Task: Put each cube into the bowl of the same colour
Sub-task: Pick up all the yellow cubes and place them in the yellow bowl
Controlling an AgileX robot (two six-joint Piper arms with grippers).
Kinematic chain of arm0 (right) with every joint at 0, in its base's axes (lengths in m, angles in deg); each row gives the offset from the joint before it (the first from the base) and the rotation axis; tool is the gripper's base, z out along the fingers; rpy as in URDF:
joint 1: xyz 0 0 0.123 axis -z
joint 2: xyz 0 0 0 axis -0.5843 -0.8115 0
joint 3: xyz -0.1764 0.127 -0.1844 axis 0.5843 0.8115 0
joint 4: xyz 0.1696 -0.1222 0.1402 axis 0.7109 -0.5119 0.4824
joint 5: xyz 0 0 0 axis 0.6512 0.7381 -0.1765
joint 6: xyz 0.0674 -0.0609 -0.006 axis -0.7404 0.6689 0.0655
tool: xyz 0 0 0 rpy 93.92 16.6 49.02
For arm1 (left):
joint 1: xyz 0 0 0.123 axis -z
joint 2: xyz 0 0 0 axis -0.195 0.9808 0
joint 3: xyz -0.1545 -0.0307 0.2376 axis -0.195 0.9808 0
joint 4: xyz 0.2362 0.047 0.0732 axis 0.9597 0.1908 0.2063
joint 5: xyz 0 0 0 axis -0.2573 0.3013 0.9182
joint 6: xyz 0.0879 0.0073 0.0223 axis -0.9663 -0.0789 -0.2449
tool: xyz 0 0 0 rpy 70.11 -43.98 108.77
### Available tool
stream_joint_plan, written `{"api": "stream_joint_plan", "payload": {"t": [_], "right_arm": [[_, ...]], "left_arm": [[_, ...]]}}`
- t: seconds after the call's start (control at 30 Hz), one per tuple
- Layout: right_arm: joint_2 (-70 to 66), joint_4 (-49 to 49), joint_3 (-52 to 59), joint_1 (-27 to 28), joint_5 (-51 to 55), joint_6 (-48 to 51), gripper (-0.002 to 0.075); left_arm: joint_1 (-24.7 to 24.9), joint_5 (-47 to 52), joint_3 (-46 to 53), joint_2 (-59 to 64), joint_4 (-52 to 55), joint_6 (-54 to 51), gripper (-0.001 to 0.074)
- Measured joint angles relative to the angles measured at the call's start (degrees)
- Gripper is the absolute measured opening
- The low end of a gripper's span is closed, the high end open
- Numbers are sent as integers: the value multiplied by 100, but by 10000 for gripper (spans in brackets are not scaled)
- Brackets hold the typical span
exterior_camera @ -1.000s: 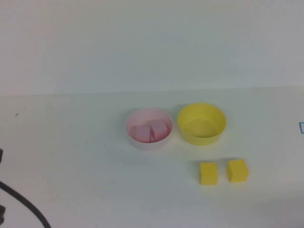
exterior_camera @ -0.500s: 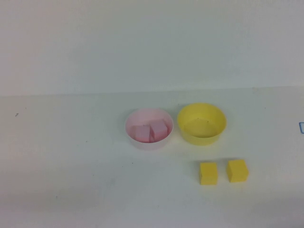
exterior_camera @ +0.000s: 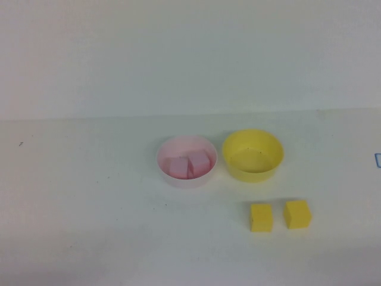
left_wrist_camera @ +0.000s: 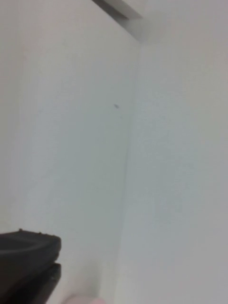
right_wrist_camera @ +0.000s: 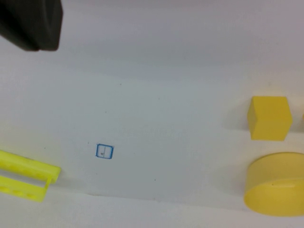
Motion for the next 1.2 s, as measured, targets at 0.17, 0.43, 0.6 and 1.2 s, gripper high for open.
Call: {"api": "stream_joint_plan", "payload": {"t": [0.17, 0.43, 0.6, 1.2], "right_arm": [[0, 0, 0, 0, 0, 0, -2], [0, 0, 0, 0, 0, 0, -2], [0, 0, 0, 0, 0, 0, -2], [0, 0, 0, 0, 0, 0, -2]], "left_arm": [[0, 493, 0, 0, 0, 0, 0], [0, 961, 0, 0, 372, -72, 0], [0, 1042, 0, 0, 448, -655, 0], [0, 964, 0, 0, -1446, -2566, 0]]}}
